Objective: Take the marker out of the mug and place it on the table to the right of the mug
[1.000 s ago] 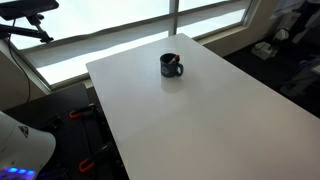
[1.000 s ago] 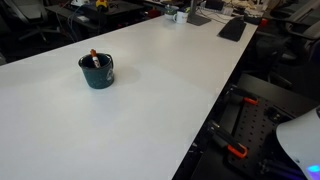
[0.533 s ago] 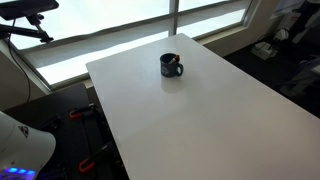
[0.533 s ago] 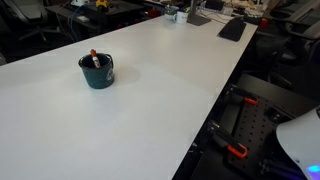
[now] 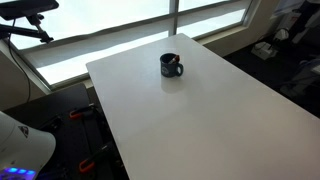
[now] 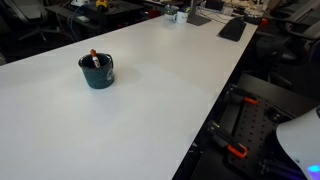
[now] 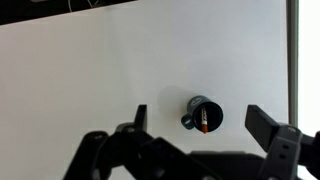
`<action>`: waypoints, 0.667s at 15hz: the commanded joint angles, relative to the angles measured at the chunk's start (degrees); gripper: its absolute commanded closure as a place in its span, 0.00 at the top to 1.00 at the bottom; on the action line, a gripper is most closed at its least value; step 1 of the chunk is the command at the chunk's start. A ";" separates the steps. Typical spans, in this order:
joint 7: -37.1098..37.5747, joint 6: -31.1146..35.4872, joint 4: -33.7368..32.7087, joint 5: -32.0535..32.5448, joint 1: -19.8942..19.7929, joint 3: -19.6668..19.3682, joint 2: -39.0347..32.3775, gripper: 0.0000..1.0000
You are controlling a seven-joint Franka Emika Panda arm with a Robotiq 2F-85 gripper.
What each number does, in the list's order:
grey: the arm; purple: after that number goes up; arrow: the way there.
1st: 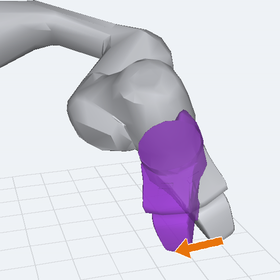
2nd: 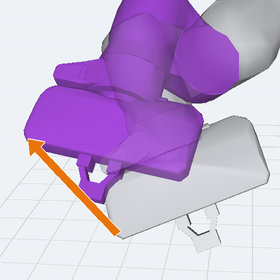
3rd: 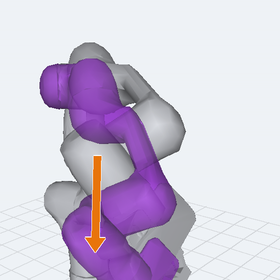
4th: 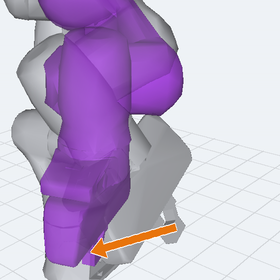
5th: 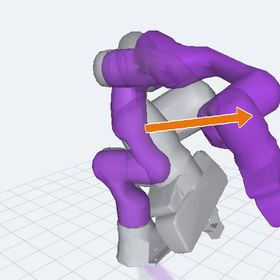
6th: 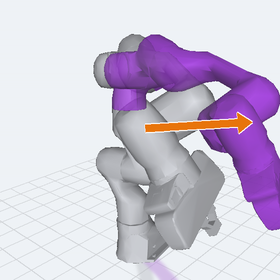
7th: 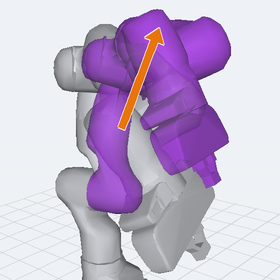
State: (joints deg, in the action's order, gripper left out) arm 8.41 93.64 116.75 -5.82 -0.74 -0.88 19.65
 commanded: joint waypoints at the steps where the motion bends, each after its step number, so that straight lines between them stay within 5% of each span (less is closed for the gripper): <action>1: 1.36 1.37 0.95 0.14 -0.09 1.29 -0.67 1.00; 10: 2.05 13.11 -2.62 0.60 -0.22 1.60 -12.62 1.00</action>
State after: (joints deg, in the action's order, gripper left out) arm 8.56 104.58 117.10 -5.75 -0.78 0.64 11.53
